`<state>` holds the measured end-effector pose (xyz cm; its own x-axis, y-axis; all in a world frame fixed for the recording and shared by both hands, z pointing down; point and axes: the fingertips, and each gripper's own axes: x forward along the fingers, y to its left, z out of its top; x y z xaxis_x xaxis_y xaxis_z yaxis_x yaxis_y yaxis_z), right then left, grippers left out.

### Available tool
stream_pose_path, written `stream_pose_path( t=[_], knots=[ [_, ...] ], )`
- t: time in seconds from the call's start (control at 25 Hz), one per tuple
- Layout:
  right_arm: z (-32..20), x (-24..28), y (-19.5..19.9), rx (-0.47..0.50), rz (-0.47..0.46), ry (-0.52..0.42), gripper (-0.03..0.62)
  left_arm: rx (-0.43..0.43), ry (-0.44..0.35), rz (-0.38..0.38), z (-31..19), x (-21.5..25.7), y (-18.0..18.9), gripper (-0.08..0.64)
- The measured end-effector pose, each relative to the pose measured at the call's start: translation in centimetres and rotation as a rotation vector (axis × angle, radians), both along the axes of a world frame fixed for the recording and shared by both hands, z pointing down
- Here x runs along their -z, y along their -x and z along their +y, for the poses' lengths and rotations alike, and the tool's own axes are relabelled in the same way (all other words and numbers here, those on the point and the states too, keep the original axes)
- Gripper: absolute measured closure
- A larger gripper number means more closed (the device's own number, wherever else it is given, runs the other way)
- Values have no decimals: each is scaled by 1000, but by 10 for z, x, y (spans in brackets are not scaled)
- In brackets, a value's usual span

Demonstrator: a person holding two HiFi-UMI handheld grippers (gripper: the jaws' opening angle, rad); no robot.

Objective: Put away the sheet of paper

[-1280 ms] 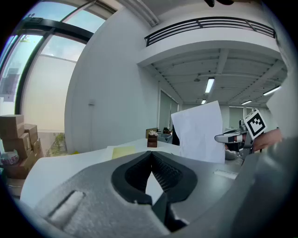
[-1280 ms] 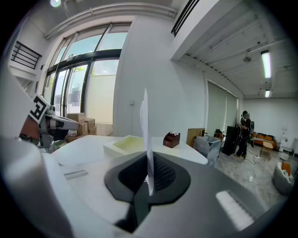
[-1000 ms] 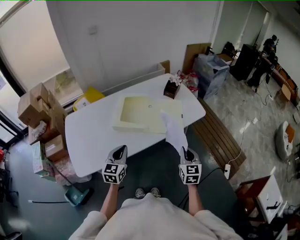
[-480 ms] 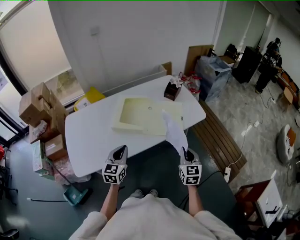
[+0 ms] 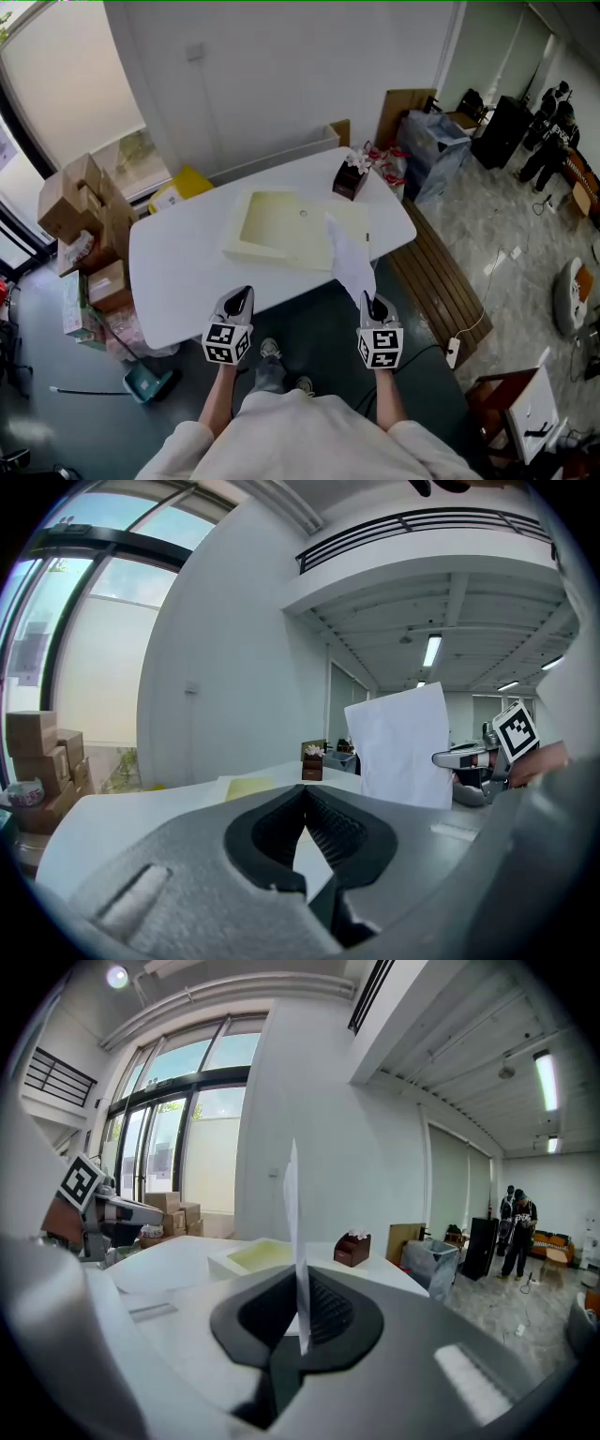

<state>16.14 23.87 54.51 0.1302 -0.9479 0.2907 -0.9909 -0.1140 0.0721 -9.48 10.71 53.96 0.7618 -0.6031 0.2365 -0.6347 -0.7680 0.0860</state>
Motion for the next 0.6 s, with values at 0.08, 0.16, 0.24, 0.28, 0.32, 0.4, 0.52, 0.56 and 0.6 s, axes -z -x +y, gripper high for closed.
stream_pose_path(
  t=[0.08,0.16,0.24,0.28,0.32,0.4,0.52,0.56,0.6],
  knots=[
    [-6,0,0,7,-1,-2,591,6,-2,0,-6,1,0,558],
    [-13,1,-2,13,1,-3,591,11,-7,0,-13,2,-1,558],
    [-21,1,-4,16,2,-7,591,16,-13,1,-23,3,-1,558],
    [-25,2,-4,16,0,-10,591,19,-15,1,-29,3,-1,558],
    [-30,2,-5,15,0,-12,591,21,-16,1,-34,4,-2,558],
    [-39,3,-8,14,2,-13,591,23,-15,2,-47,3,-4,558],
    [-56,4,-12,13,5,-11,591,19,-12,5,-65,1,-10,558],
    [-63,4,-14,13,6,-12,591,17,-11,6,-72,1,-12,558],
    [-70,4,-15,13,9,-12,591,14,-11,7,-80,0,-15,558]
  ],
)
